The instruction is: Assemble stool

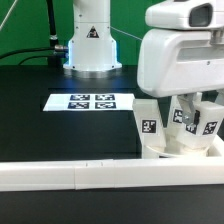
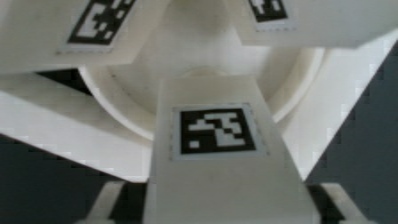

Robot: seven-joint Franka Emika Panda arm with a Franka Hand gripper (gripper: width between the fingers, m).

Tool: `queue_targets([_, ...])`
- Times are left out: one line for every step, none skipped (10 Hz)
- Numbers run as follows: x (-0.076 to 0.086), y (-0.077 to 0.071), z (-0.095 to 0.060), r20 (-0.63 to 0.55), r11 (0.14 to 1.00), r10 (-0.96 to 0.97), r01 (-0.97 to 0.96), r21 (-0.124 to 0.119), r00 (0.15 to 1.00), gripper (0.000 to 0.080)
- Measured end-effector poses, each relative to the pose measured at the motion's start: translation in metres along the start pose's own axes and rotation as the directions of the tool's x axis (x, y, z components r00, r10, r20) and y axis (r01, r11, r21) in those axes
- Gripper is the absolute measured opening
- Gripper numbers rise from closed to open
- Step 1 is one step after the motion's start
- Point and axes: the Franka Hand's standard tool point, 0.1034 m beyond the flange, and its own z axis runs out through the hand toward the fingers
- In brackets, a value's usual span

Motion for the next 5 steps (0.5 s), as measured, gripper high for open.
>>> queue_targets([0.0,-0.0023,0.0005,-0.002,0.982,0.187,-0.187,0.0,0.982,0.0334])
queue_targets([-0.0007,-0.0018,0.0009,-0.002,0.936,0.351,-0.351,-0.002,0.936,0.0335])
queue_targets([-0.0012,0.0012,0.0014,0.004,0.849,0.528,-0.528,0.005,0.849,0.0335])
queue_targets([-0.0015,0.0037,0.0015,0.011,0.773,0.634,-0.634,0.014,0.773,0.0335])
queue_targets([-0.0021,0.005,0.002,0.018,0.724,0.689,-0.689,0.019,0.724,0.0335])
